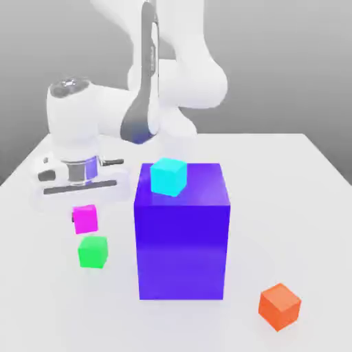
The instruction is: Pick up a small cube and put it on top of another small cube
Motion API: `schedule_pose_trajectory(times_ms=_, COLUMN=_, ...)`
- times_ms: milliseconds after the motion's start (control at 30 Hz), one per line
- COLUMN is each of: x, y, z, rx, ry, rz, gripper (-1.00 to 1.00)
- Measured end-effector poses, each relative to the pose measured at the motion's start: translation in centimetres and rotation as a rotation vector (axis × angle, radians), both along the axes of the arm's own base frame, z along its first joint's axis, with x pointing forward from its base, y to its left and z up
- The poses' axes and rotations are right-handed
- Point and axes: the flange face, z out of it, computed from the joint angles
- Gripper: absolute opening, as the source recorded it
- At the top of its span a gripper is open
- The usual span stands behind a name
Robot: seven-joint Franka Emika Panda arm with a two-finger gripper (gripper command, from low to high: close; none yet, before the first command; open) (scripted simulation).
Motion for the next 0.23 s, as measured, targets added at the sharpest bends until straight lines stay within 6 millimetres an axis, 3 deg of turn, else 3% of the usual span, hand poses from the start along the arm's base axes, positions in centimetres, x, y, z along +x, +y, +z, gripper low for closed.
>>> schedule_pose_trajectory(times_ms=233, x=0.5, y=0.7, z=-2.0, rx=0.029, ry=-0.037, rz=0.01, gripper=-1.0)
